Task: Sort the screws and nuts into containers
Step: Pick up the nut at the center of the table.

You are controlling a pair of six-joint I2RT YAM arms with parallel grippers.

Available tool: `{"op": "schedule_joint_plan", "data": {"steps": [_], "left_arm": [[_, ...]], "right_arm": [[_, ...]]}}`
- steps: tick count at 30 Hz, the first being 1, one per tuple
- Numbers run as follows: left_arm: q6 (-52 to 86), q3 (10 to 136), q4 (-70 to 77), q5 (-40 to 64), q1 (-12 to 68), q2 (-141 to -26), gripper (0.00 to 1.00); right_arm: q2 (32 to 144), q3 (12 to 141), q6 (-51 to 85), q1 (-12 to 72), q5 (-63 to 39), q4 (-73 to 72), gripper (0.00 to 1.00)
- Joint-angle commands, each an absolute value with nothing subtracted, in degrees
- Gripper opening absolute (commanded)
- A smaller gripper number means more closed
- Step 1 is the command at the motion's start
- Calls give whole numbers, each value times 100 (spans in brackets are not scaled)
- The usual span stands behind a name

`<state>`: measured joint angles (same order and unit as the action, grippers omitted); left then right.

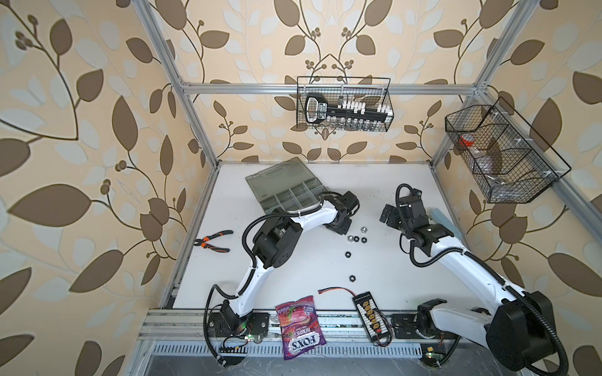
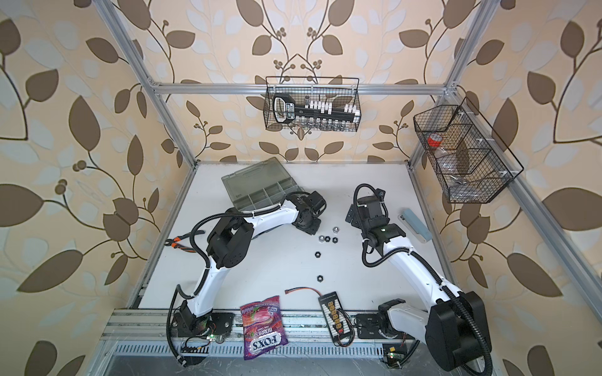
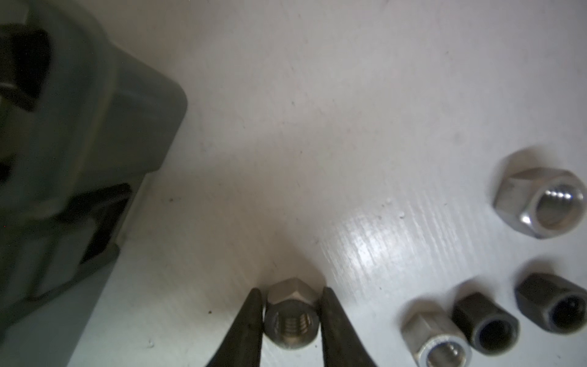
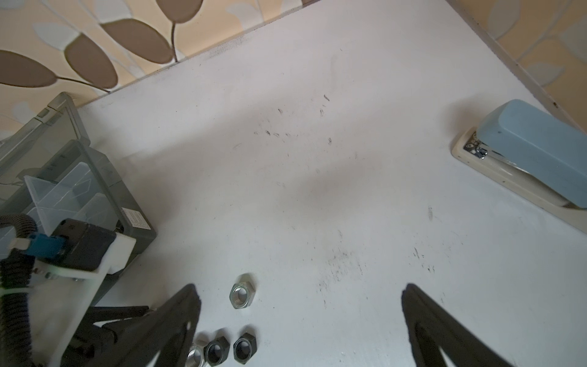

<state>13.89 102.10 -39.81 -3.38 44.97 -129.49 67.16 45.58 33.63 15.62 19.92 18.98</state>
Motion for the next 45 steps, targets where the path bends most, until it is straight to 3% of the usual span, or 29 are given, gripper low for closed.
{"op": "schedule_joint_plan", "data": {"steps": [1, 2, 10, 22, 45], "left_arm": [[1311, 10283, -4376, -179, 4491, -13190, 26], [1312, 10289, -4393, -185, 4491, -13191, 22], [1378, 10079, -4173, -206, 4493, -12886, 13], [1663, 9352, -3989, -352, 4501, -12297, 10], [2389, 7586, -4014, -1249, 4369, -9702, 7]], "right_arm": [[6776, 4579, 3374, 1534, 1924, 1872, 100], [6781, 4587, 3380, 1540, 1925, 1870, 100], [6890, 4641, 3356, 1534, 1869, 1821, 100], [6934, 4750, 3268, 1537, 1762, 1775, 99], [6872, 4720, 3211, 1530, 1818, 1778, 100]]}}
